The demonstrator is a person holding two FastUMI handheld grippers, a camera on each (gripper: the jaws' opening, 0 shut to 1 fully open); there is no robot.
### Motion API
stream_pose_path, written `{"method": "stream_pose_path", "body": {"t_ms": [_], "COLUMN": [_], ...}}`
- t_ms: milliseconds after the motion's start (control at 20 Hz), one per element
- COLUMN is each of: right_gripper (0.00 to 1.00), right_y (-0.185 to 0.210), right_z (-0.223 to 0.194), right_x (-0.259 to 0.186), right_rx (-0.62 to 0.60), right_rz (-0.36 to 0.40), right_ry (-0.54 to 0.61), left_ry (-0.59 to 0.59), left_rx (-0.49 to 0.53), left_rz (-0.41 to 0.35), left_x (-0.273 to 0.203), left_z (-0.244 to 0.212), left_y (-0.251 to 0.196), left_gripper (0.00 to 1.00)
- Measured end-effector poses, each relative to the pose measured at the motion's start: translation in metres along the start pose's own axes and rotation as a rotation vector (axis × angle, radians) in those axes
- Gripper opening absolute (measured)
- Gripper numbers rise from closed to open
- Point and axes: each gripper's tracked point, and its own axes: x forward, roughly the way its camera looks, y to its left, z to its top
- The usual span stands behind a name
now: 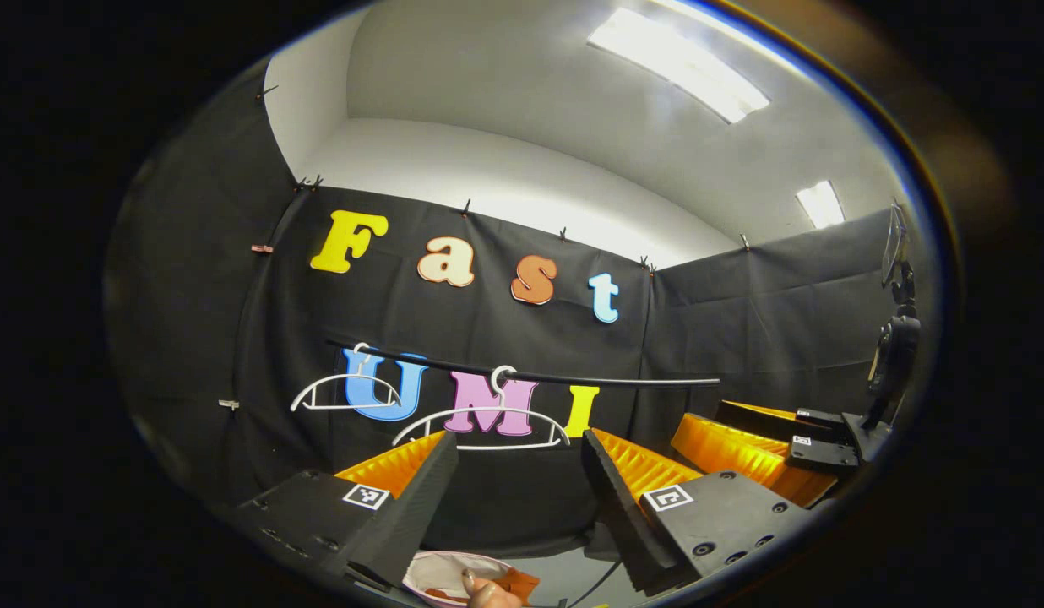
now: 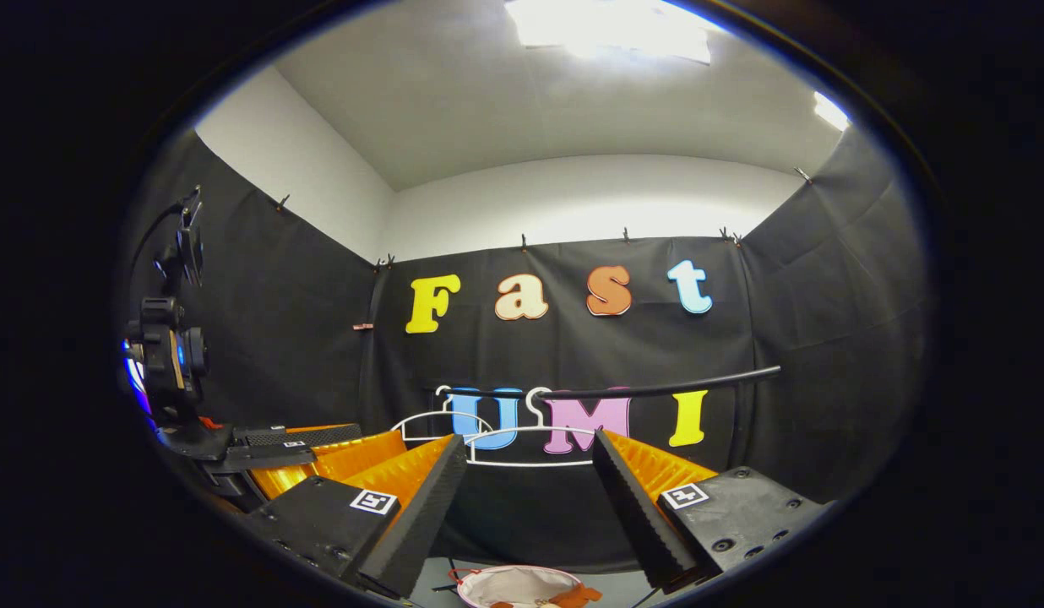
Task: Grasp the clothes on the hanger with both hands and then place them into the laundry hamper below.
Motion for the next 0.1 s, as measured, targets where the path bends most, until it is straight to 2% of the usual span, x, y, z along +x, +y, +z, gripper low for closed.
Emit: {"method": "stream_pose_path", "body": {"t_ms": [100], "right_gripper": [0.98], "right_y": [-0.0034], "right_z": [0.0011], "right_x": [-0.0003], "right_rx": [-0.005], "right_rz": [-0.010], "right_ry": [-0.003], "left_ry": [0.005], "left_rx": [0.005], "left_rz": [-0.002], "left_x": [0.0010], "left_z": [-0.0003], "left_y": [-0.0003], "left_gripper": [0.93]}}
